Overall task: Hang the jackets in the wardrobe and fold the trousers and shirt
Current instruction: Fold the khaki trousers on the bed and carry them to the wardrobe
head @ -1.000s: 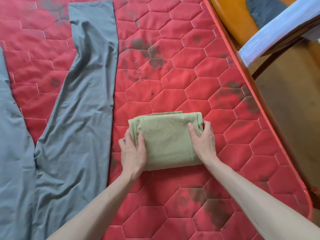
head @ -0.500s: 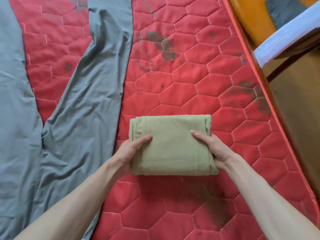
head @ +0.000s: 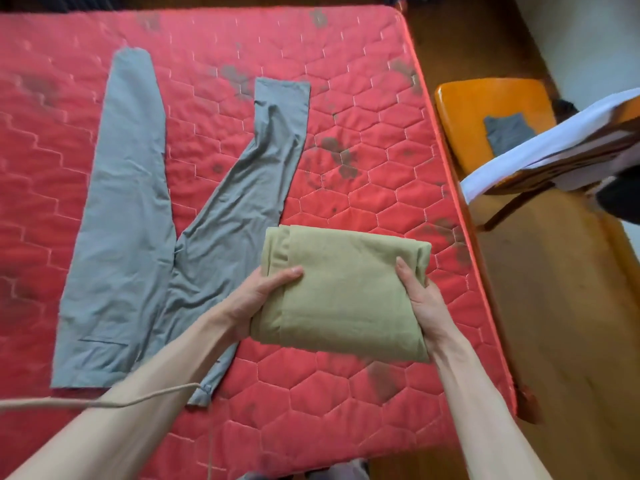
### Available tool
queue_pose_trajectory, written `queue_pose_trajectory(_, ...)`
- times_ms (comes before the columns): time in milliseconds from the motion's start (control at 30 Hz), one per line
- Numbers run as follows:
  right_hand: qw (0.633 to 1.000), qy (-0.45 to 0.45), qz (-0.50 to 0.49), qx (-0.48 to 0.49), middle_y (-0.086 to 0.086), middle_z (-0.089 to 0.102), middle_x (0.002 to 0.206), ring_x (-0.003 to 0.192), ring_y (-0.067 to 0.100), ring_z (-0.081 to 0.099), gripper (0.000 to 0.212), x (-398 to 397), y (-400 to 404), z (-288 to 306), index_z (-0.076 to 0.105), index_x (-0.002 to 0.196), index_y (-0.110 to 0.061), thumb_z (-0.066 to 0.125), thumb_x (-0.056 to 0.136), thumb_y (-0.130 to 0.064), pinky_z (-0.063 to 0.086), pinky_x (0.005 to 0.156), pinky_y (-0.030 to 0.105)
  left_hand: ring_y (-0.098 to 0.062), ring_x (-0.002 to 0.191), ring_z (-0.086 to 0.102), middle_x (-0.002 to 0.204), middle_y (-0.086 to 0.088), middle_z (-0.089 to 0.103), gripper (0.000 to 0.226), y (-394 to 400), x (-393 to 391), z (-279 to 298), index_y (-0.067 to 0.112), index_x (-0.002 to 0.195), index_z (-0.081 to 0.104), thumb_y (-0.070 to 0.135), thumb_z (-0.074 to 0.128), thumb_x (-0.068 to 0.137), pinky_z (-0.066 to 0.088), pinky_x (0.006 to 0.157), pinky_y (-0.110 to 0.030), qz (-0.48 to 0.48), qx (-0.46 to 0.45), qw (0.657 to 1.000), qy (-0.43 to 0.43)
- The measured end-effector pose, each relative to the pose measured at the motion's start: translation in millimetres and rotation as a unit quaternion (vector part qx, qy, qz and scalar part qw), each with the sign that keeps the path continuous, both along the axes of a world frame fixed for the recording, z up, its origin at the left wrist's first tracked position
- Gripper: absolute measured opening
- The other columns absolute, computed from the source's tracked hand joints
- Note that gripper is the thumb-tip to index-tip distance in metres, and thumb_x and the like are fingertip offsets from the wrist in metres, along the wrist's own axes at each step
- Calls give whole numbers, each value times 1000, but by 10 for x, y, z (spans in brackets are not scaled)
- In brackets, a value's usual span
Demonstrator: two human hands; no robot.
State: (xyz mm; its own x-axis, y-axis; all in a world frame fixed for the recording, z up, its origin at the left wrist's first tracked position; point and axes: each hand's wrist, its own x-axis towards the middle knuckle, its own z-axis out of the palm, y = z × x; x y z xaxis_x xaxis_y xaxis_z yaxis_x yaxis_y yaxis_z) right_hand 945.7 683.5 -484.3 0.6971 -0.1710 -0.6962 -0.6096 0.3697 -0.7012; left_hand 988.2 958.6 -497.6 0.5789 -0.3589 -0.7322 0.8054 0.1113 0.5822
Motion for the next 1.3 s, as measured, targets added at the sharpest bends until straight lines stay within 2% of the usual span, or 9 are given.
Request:
queue_pose_trajectory(67, 1000, -5, 11, 11, 18, 76, 121, 111, 36, 74, 48, -54, 47, 494, 73, 123, -11, 77, 90, -45, 60, 94, 50, -21, 94, 78, 115, -12, 78, 55, 56, -110, 470, 11, 130, 67, 33, 79, 81, 62, 68, -32, 20, -2, 1000, -19)
queue_pose_trajectory(267, 985, -69, 138, 83, 13, 66, 141, 127, 34, 66, 55, -278, -16, 1818, 61, 144, -22, 73, 96, -46, 57, 100, 54, -20, 91, 76, 111, -12, 77, 43, 206, -505, 1661, 9, 125, 69, 26, 81, 87, 61, 69, -32, 93, -11, 994, -64)
queue_pose_trajectory(400, 975, -68, 210, -35, 7, 74, 128, 114, 28, 74, 76, -462, 146, 2312, 61, 139, -21, 90, 75, -48, 63, 88, 43, -23, 97, 75, 117, -14, 76, 53, 327, -757, 2174, 8, 129, 66, 27, 81, 82, 62, 74, -33, 137, 0, 984, -111)
queue_pose_trajectory(700, 944, -161, 288, -14, 9, 79, 116, 106, 28, 76, 44, -506, 715, 2799, 73, 121, -18, 87, 82, -33, 63, 78, 33, -19, 108, 75, 115, 0, 79, 60, 690, -1611, 2847, 18, 130, 63, 33, 86, 76, 60, 85, -27, 312, 163, 909, -224)
queue_pose_trajectory(767, 924, -169, 342, -2, 10, 78, 117, 107, 29, 76, 38, -439, 885, 2853, 75, 117, -24, 86, 82, -34, 63, 78, 34, -18, 111, 74, 119, 0, 78, 57, 754, -1892, 2911, 21, 131, 62, 35, 87, 82, 59, 91, -32, 351, 182, 887, -237)
queue_pose_trajectory(900, 866, -174, 469, 19, 11, 79, 114, 103, 29, 77, 38, -485, 1431, 2954, 77, 111, -28, 90, 78, -40, 63, 74, 33, -25, 111, 75, 120, -5, 77, 38, 948, -2676, 3083, 28, 122, 70, 33, 83, 87, 63, 84, -31, 455, 154, 850, -218)
queue_pose_trajectory(1000, 824, -173, 538, 36, 12, 79, 113, 102, 30, 77, 44, -676, 1928, 3025, 78, 112, -25, 92, 75, -44, 62, 73, 33, -32, 115, 73, 125, -10, 75, 51, 1094, -3300, 3218, 30, 127, 69, 36, 88, 80, 62, 89, -44, 522, 129, 819, -199)
queue_pose_trajectory(1167, 759, -163, 629, 51, 10, 79, 115, 104, 30, 77, 47, -1266, 2764, 3190, 77, 113, -26, 93, 74, -47, 63, 75, 36, -36, 111, 73, 123, -14, 75, 53, 1339, -4314, 3306, 28, 129, 68, 26, 84, 79, 64, 81, -43, 630, 127, 741, -193)
queue_pose_trajectory(1300, 711, -167, 681, 55, 13, 80, 110, 99, 31, 78, 46, -1899, 3418, 3330, 77, 110, -18, 91, 75, -44, 63, 70, 35, -34, 115, 72, 127, -11, 74, 75, 1584, -5098, 3331, 27, 137, 60, 38, 91, 70, 61, 91, -48, 674, 175, 690, -196)
